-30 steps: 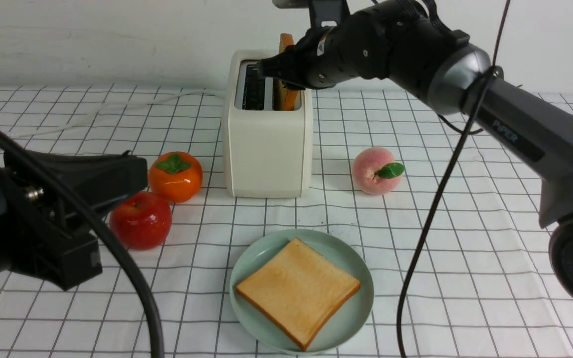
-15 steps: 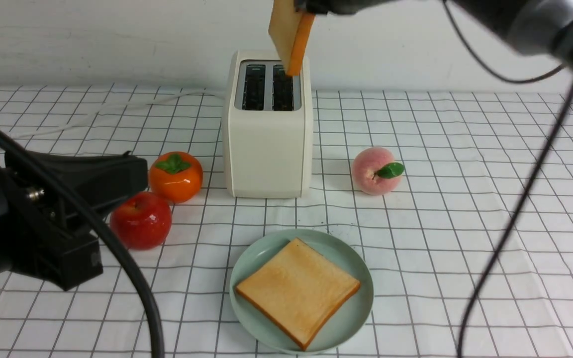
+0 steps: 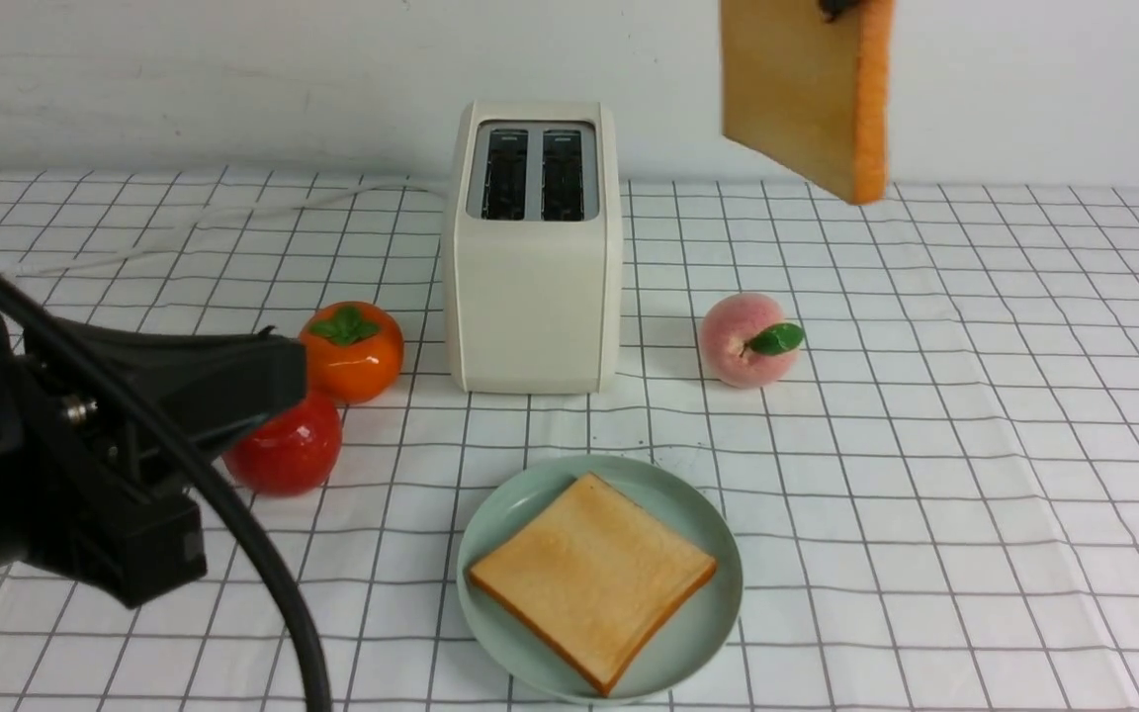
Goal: Take toasted bread from bread machine on white checkered table place on plate.
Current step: 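Place the held slice of bread on top of the slice on the plate with the right gripper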
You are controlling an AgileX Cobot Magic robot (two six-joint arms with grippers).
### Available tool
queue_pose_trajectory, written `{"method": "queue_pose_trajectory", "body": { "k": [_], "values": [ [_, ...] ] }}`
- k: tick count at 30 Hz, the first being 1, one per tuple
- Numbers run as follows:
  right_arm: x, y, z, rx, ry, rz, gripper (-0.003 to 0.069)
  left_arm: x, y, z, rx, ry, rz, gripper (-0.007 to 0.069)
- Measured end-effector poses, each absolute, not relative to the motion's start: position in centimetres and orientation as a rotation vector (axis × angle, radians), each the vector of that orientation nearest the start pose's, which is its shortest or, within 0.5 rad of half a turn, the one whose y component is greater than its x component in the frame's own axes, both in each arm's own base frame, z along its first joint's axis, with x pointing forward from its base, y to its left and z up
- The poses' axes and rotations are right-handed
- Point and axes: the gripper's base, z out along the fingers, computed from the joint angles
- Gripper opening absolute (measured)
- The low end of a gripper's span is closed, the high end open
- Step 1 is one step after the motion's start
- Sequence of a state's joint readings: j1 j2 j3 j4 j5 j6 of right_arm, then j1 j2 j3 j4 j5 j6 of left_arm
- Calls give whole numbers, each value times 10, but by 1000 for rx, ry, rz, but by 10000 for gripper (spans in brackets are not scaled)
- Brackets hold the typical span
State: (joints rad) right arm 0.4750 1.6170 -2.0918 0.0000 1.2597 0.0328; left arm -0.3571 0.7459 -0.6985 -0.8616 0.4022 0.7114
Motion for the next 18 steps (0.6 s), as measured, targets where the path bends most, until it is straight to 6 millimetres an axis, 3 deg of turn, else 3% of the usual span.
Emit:
{"method": "queue_pose_trajectory", "body": {
  "k": [1,4,6,8,9,13,18],
  "values": [
    [274,127,485,-452,2290,213,109,134,-79,355,442,1777,-602,-13],
    [244,94,454,-370,2406,172,109,134,-79,355,445,1779,-603,-13],
    [226,83,423,-321,2456,231,108,134,-79,355,445,1780,-604,-13],
    [219,83,408,-307,2445,299,108,134,-79,355,446,1780,-604,-13],
    [213,89,379,-316,2477,435,108,134,-79,355,447,1781,-605,-13],
    [219,117,320,-399,2383,815,108,134,-79,355,447,1782,-606,-13],
    [241,141,280,-393,2190,1125,108,133,-79,355,445,1781,-609,-13]
  ]
}}
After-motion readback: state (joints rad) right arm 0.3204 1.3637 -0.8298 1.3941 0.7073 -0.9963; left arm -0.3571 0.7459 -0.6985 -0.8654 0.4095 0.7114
